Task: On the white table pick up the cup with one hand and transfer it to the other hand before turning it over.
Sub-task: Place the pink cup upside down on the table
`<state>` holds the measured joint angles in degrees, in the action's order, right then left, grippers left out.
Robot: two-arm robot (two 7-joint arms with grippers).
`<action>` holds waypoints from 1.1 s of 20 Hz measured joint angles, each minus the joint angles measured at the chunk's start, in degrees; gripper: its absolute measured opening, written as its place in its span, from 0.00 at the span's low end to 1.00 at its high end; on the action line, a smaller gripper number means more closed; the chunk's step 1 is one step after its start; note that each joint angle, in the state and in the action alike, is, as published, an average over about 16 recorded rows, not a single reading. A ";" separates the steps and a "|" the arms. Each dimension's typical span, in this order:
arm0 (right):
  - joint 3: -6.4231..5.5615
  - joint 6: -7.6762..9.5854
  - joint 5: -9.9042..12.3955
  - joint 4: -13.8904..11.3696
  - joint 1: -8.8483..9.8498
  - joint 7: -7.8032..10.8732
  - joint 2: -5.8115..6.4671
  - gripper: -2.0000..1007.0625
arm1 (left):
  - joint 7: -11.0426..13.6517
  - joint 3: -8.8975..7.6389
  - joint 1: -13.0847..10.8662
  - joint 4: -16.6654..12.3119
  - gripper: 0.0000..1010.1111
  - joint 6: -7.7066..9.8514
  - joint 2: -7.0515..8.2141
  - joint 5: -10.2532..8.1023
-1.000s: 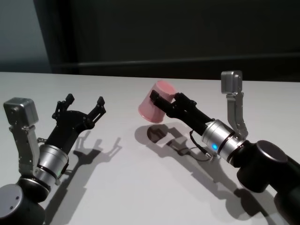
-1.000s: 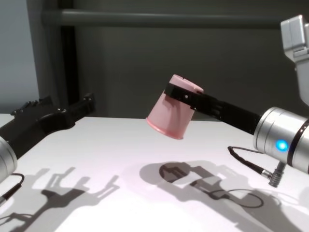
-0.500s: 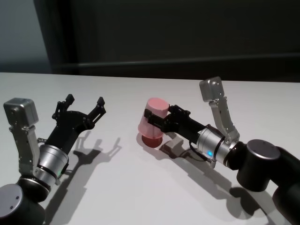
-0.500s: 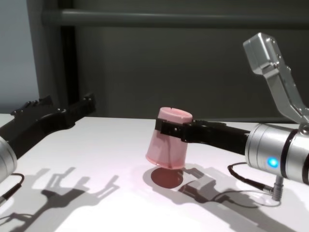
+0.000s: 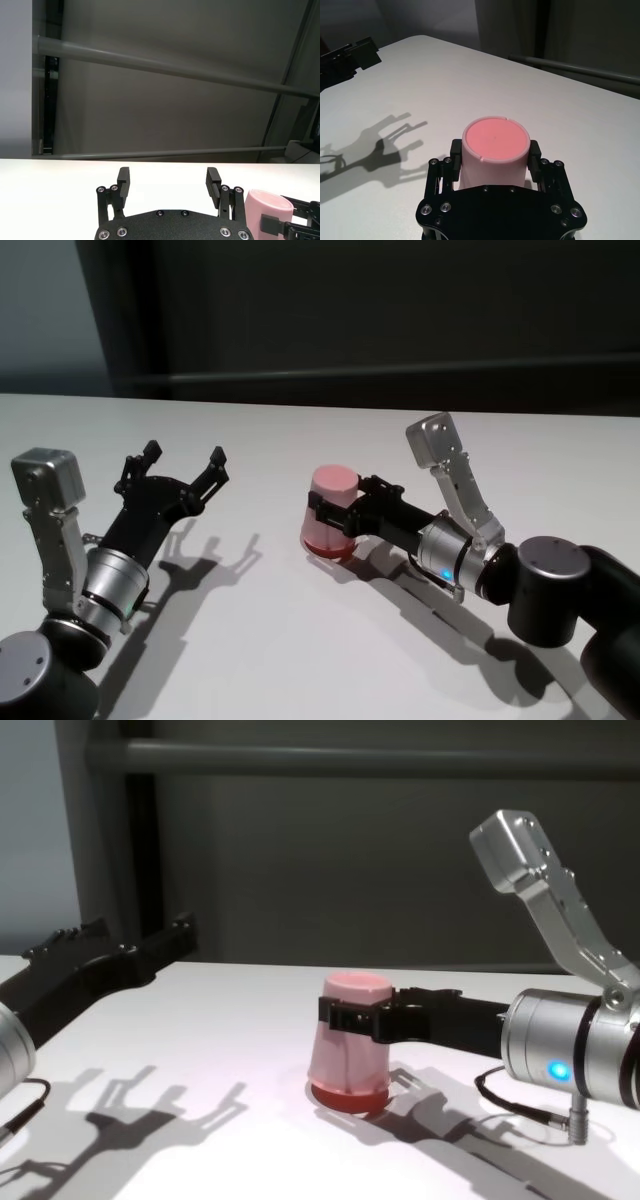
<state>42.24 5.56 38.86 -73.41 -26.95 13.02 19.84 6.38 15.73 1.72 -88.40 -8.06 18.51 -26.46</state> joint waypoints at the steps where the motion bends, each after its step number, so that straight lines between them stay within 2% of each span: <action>1: 0.06 0.14 -0.34 0.06 -0.08 -0.01 -0.03 0.75 | 0.00 0.00 0.00 0.00 0.99 0.00 0.00 0.00; 6: -0.08 0.38 -1.42 0.33 -0.27 0.20 -0.34 0.75 | 0.00 0.00 0.00 0.00 0.99 0.00 0.00 0.00; 22: -1.60 0.80 -2.87 0.77 0.30 1.37 -1.42 0.75 | 0.00 0.00 0.00 0.00 0.99 0.00 0.00 0.00</action>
<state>40.64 6.36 35.99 -72.64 -26.65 14.40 18.42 6.38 15.73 1.72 -88.40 -8.06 18.51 -26.46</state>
